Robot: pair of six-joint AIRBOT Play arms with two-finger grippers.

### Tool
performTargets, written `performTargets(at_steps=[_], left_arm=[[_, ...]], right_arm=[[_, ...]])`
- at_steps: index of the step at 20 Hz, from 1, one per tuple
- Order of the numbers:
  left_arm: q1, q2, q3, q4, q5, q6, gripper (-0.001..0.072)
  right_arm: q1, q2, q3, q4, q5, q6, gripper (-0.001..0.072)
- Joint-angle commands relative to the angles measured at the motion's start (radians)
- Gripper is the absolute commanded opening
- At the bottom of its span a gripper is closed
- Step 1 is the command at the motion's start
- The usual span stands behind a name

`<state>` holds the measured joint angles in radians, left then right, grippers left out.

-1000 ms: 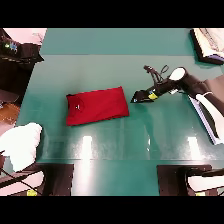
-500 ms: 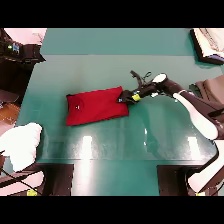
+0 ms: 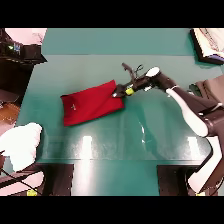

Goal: Fold the shirts.

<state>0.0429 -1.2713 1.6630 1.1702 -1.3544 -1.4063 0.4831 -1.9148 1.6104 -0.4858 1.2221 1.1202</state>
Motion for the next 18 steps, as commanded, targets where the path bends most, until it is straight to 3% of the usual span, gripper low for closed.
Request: performTargets(at_steps=[1,4,8,13,18], left_arm=[[-0.064,0.000,0.000,-0.016,-0.001,0.000,0.0026],[-0.181,0.000,0.000,-0.021,0.077,-0.001,0.0026],[-0.323,0.000,0.000,-0.026,0.208,-0.001,0.0026],[-0.433,-0.001,0.000,-0.026,0.294,-0.001,0.0026],[-0.452,-0.011,0.000,-0.024,0.300,-0.032,0.0026]], right_arm=[[-0.126,0.119,0.021,-0.070,0.090,0.017,0.0013],[-0.315,0.255,0.021,-0.170,0.171,0.065,0.0014],[-0.584,0.384,0.021,-0.302,0.145,0.076,0.0013],[-0.880,0.398,0.021,-0.292,0.092,0.076,0.0013],[-1.009,0.381,0.023,-0.280,-0.013,0.074,0.0012]])
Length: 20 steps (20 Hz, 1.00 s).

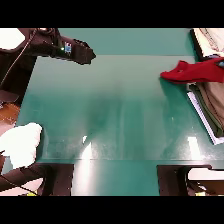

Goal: Fold the shirts.

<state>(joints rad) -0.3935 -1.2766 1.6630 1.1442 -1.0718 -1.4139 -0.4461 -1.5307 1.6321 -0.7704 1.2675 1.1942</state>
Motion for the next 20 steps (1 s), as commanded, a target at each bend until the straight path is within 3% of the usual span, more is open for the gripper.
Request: performTargets(at_steps=[1,6,13,18,20], left_arm=[[-0.016,-0.011,0.000,0.003,0.018,-0.027,0.0026],[-0.016,-0.032,0.000,0.000,0.014,-0.028,0.0027],[-0.016,-0.032,0.000,0.002,0.012,-0.027,0.0026],[-0.016,-0.032,0.000,0.003,0.002,-0.026,0.0027],[-0.016,-0.032,0.000,0.003,0.000,-0.026,0.0027]], right_arm=[[-0.087,-0.003,0.001,0.029,-0.075,-0.015,0.0012],[-0.088,-0.003,0.102,0.126,-0.121,-0.080,0.0012],[-0.148,0.009,0.370,0.140,0.022,-0.050,0.0012],[-0.254,0.135,0.212,0.130,0.046,-0.043,0.0012],[-0.297,0.197,0.109,0.039,0.058,-0.043,0.0013]])
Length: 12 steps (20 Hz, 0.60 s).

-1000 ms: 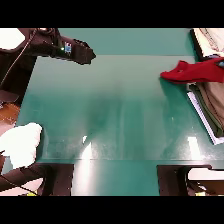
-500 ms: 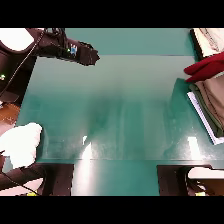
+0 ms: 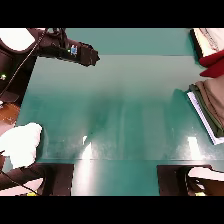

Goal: Fold the shirts.

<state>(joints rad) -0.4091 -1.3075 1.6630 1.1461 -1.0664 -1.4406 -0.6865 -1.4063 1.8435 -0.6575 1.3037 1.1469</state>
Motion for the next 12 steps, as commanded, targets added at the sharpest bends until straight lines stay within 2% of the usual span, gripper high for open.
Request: performTargets(at_steps=[1,8,10,11,12], left_arm=[[0.000,-0.001,0.000,0.001,-0.005,0.001,0.0027],[0.000,-0.001,0.000,0.001,-0.028,0.009,0.0026],[-0.001,-0.001,0.000,0.001,-0.028,0.008,0.0027],[0.000,-0.001,0.000,0.001,-0.029,0.008,0.0026],[0.000,-0.001,0.000,0.001,-0.034,0.008,0.0027]], right_arm=[[-0.077,0.105,-0.160,-0.132,0.027,0.005,0.0013],[-0.232,0.287,-0.532,-0.476,0.079,0.006,0.0033],[-0.286,0.322,-0.613,-0.540,0.084,0.005,0.0427],[-0.313,0.336,-0.647,-0.560,0.082,0.005,0.0516],[-0.338,0.351,-0.674,-0.574,0.076,0.005,0.0523]])
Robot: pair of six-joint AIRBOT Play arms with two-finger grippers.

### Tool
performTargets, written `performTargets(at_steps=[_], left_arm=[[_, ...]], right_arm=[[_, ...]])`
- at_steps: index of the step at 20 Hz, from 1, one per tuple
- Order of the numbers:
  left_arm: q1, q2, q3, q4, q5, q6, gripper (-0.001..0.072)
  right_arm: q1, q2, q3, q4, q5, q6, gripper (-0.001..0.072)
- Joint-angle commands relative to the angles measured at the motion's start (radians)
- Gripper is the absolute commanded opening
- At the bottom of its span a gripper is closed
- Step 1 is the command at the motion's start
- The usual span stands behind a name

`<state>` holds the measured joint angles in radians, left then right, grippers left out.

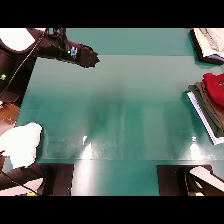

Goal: Fold the shirts.

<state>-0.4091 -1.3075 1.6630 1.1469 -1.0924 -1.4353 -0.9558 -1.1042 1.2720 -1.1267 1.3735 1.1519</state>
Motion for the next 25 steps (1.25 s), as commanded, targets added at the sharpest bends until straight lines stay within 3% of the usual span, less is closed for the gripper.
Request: performTargets(at_steps=[1,4,6,9,11,12,16,17,25], left_arm=[[0.000,-0.001,0.000,0.000,-0.013,0.003,0.0027],[-0.001,-0.001,0.000,0.000,-0.018,0.003,0.0027],[0.000,-0.001,0.000,0.000,-0.006,0.003,0.0027],[0.000,0.000,0.000,0.000,-0.011,0.002,0.0027],[0.000,0.000,0.000,-0.003,-0.052,0.002,0.0027],[0.000,0.000,0.000,-0.003,-0.049,0.002,0.0027],[0.000,0.000,0.000,-0.003,-0.040,0.002,0.0027],[0.000,0.000,0.000,-0.003,-0.040,0.002,0.0027],[0.000,0.000,0.000,-0.003,-0.039,0.002,0.0027]], right_arm=[[-0.085,0.059,-0.120,-0.103,0.005,0.001,0.0523],[-0.077,0.065,-0.116,-0.067,0.004,0.002,0.0522],[-0.018,0.065,-0.103,0.055,-0.011,0.003,0.0521],[0.160,0.066,-0.100,0.269,0.000,0.003,0.0521],[0.322,0.065,-0.100,0.315,-0.010,0.002,0.0518],[0.411,0.065,-0.100,0.312,-0.026,0.002,0.0488],[0.690,0.065,-0.100,0.311,-0.119,0.000,0.0049],[0.736,0.065,-0.100,0.311,-0.139,-0.002,0.0016],[0.845,0.065,-0.100,0.312,-0.145,-0.002,0.0016]])
